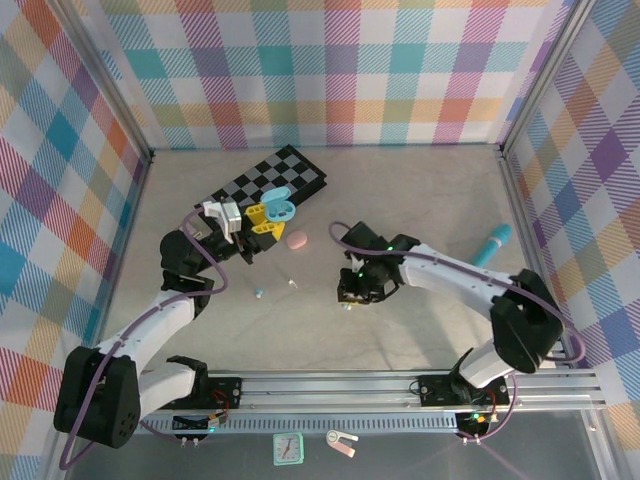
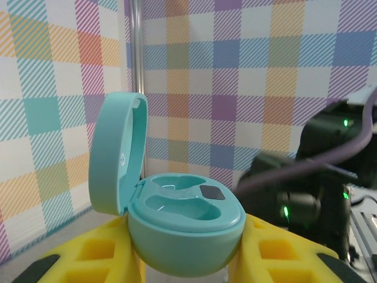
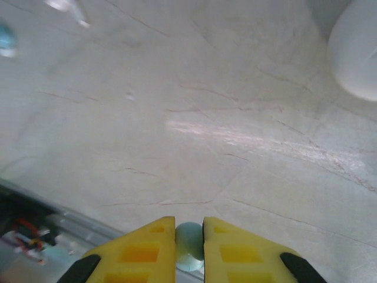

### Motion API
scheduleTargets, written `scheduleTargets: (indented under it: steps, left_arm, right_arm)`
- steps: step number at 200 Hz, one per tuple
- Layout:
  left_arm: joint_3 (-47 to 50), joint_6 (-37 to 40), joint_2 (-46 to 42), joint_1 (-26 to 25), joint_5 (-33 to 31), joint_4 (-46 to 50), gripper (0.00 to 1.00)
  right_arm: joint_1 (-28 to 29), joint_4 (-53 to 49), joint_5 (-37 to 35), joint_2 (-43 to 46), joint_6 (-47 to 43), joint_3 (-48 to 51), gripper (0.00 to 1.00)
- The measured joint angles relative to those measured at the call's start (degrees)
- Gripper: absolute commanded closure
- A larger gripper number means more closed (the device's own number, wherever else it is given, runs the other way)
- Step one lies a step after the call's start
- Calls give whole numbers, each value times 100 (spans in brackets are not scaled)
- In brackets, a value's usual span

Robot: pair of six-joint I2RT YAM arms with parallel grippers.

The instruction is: Insert the wireless bluetooth earbuds into the charging case

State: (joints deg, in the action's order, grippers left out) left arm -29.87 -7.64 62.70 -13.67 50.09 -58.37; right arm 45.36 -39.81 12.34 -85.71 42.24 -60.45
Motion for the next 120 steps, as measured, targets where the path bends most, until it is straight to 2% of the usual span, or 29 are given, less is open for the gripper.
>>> scheduleTargets:
  steps: [68, 120]
  left_arm:
    - [4, 214, -170, -125, 37, 415, 74]
    - [9, 275, -114, -321, 33, 431, 75]
  right_arm:
    - [-697, 105, 1110, 634, -400, -1252, 86]
    - [-1014, 632, 2267, 719, -275, -1541, 87]
